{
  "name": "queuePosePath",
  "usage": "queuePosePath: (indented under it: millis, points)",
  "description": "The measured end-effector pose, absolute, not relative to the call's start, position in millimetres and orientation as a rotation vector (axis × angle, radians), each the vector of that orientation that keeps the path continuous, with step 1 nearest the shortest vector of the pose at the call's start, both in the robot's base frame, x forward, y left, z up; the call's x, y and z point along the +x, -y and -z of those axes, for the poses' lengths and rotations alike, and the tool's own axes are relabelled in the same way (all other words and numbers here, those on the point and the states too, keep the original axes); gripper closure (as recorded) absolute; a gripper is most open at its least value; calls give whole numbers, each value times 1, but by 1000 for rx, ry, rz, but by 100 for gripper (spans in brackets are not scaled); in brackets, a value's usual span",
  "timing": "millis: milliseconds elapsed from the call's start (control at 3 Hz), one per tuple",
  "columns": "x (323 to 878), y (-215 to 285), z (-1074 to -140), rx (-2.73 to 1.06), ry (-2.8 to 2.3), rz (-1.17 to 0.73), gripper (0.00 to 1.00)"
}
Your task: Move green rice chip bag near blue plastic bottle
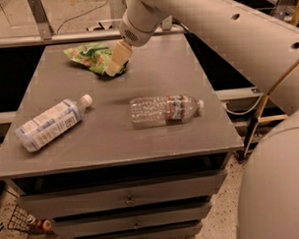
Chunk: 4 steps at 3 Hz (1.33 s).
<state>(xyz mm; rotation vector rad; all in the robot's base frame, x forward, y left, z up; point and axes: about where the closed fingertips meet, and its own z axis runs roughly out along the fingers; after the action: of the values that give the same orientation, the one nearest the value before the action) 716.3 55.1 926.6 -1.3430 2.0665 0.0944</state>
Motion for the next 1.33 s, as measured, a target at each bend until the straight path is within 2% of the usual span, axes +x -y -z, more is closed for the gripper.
queuePosePath:
  millis: [667,1333]
  points:
    - [752,-94,-909,-1239,-2083,-251,0]
    - [788,-112,-891,-1160,-2110,-284,0]
